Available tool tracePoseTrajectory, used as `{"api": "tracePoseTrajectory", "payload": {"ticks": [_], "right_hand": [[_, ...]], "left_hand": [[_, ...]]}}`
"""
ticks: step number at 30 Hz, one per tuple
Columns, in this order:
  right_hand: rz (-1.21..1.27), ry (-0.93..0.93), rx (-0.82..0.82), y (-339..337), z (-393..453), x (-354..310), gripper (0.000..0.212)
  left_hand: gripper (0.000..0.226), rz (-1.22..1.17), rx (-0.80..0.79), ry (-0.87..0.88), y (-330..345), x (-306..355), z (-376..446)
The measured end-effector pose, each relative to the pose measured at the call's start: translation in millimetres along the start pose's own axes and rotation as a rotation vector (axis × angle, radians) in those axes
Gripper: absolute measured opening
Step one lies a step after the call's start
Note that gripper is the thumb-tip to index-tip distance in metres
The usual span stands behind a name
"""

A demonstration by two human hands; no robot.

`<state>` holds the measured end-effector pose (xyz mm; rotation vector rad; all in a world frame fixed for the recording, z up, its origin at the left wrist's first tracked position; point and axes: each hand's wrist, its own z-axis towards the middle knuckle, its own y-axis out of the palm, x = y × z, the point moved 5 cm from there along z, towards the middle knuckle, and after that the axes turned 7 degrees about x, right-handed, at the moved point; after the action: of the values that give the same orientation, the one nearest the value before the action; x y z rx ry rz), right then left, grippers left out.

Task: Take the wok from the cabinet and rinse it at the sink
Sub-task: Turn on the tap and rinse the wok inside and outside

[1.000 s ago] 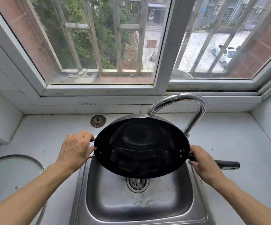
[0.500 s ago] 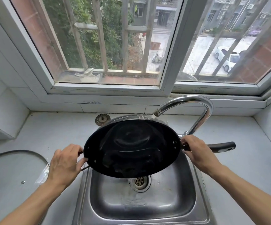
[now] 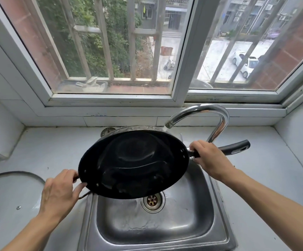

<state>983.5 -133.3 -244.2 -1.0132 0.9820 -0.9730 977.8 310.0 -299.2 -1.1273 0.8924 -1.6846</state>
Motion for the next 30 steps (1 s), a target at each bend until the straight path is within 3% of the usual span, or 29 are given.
{"api": "tracePoseTrajectory", "payload": {"ticks": [12, 30], "right_hand": [[0.082, 0.161, -0.031, 11.6, -44.1, 16.2, 0.038], [0.162, 0.449, -0.052, 4.2, -132.5, 60.1, 0.042]], "left_hand": [[0.036, 0.054, 0.006, 0.157, -2.3, 22.5, 24.2], [0.036, 0.12, -0.045, 0.379, 17.4, 113.2, 62.9]]}}
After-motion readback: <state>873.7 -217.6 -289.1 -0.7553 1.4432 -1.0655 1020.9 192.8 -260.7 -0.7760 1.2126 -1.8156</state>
